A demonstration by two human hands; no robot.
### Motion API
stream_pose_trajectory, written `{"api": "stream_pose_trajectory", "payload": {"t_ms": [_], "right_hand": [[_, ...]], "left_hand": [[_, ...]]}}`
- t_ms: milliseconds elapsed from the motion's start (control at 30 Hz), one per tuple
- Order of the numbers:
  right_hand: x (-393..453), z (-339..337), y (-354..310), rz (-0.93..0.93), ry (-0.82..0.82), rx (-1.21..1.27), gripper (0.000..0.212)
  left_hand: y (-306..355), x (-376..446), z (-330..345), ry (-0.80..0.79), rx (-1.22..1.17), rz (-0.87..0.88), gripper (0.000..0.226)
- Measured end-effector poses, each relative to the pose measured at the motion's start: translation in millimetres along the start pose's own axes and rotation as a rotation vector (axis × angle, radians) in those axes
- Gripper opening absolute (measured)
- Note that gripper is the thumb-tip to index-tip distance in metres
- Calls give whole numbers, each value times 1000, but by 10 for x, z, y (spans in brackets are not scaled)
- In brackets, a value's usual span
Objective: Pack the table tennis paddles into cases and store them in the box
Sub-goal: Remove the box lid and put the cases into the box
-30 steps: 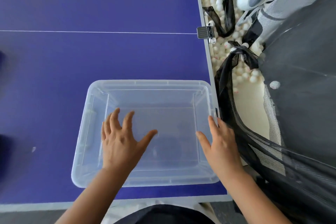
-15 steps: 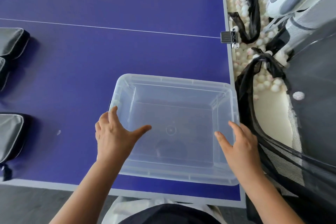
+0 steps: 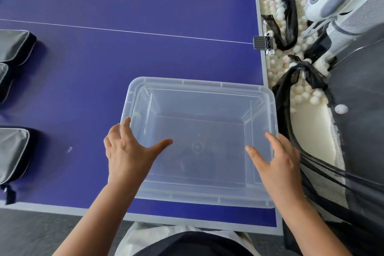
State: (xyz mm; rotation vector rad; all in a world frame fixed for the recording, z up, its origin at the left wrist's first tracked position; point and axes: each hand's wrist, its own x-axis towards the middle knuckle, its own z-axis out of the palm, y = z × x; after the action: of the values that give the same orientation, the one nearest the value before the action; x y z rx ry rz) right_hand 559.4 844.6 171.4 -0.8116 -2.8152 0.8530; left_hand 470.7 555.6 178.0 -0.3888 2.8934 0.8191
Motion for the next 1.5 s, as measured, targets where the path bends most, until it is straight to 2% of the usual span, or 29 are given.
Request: {"api": "stream_pose_trajectory", "payload": {"t_ms": [267, 533, 1200, 1500], "right_hand": [[-70, 177, -303, -48, 8, 23, 66], [-180, 461, -906, -85, 13, 20, 66], [-527, 2124, -3300, 37, 138, 16, 60], [-206, 2826, -3764, 22, 78, -48, 60]], "left_hand": [[-244, 38, -251, 28, -17, -51, 123], [-683, 366, -629, 54, -24, -48, 123], [-2385, 2453, -1937, 3, 23, 81, 120], [-2907, 3217, -1895, -34, 7, 40, 122]]}}
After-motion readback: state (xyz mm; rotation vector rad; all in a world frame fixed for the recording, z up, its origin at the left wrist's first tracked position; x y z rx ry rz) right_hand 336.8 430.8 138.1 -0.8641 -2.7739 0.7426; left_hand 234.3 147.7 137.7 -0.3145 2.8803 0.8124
